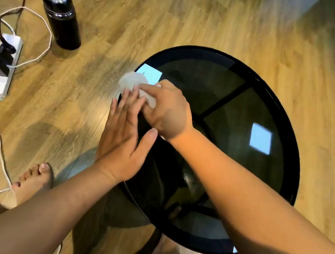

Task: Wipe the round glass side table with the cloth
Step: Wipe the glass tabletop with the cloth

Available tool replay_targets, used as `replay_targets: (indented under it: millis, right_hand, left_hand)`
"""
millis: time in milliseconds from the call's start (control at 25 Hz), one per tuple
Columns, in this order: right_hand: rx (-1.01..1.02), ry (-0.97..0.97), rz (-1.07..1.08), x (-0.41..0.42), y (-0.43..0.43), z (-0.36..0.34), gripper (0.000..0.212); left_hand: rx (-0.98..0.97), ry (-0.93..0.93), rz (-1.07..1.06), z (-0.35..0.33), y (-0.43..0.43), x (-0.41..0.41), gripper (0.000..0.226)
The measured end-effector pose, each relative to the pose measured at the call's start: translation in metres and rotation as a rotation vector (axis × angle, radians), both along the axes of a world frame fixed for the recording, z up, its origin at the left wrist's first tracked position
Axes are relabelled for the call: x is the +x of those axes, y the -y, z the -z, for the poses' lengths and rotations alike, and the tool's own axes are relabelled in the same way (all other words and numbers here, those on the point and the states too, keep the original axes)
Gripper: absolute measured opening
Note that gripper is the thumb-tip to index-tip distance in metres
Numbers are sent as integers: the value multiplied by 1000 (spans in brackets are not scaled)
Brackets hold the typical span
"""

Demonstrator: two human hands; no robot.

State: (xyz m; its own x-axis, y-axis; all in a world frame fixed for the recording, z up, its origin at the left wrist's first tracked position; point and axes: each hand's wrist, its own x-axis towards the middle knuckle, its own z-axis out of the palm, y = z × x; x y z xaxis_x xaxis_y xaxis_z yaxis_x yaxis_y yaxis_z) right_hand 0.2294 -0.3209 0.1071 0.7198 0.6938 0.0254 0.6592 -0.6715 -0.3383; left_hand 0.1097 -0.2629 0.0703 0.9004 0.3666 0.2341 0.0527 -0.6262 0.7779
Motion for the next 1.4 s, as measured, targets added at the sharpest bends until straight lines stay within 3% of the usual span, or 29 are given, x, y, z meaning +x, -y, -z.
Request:
replay_targets:
  millis: [80,240,360,440,560,640,720,840,920,1000,1120,1240,1400]
  right_hand:
    - [-40,67,91,33,38,0,33]
    - [-230,49,724,105,213,-18,38]
    - [-252,-28,958,105,258,-30,34]
    - [-172,27,929,88,210,-25,37]
    - [-83,117,527,37,93,-7,34]
    - [-1,11,205,-3,30,2,32]
    - [66,-91,17,-6,12,0,37]
    - [-5,40,161,44,82,-5,34]
    - [-132,81,463,85,170,-14,36]
    - [-260,4,773,102,240,-27,47]
    - [-261,5,997,104,245,-26,52]
    - [-146,124,809,85,146,-11,38]
    - [74,-50,378,50,26,7,24]
  left_hand:
    - [8,6,-1,3,-1,0,67]
    - [64,4,26,6,-2,-2,65]
    - [95,-9,9,8,-1,-1,64]
    - [104,-19,8,9,0,0,64]
    - [113,-14,8,9,-1,-1,65]
    - [89,-6,9,8,-1,-2,66]
    - [67,10,-6,8,-1,-1,66]
    - [71,16,-10,9,-1,-1,62]
    - [81,10,-16,8,0,-1,62]
    - [94,13,-18,8,0,-1,61]
    - [93,24,-27,9,1,-1,60]
    - [92,22,-38,10,0,0,61]
    - [75,20,-25,10,1,-1,61]
